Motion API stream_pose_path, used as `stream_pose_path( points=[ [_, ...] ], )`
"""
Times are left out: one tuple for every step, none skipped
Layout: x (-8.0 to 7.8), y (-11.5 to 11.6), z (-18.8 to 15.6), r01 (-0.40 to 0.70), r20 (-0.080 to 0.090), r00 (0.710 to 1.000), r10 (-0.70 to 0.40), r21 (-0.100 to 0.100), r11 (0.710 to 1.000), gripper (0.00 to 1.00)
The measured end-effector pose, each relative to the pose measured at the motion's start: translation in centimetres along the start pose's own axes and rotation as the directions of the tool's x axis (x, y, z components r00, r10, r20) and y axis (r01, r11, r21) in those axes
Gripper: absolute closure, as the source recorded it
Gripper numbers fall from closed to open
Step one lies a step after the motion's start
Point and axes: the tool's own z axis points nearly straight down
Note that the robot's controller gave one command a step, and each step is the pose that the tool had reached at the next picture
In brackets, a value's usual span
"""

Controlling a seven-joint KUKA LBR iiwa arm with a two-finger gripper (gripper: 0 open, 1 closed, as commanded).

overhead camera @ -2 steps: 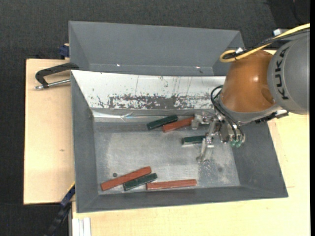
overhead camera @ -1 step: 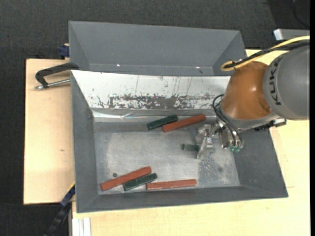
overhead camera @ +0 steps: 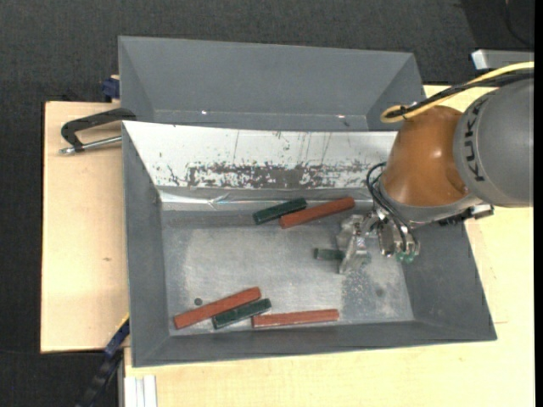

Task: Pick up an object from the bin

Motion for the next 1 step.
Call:
stream_pose_path(
  points=[
    [-1.02,-2.13,-16.1,-0.013,0.008,1.0,0.013,0.001,1.0,1.0]
  ],
)
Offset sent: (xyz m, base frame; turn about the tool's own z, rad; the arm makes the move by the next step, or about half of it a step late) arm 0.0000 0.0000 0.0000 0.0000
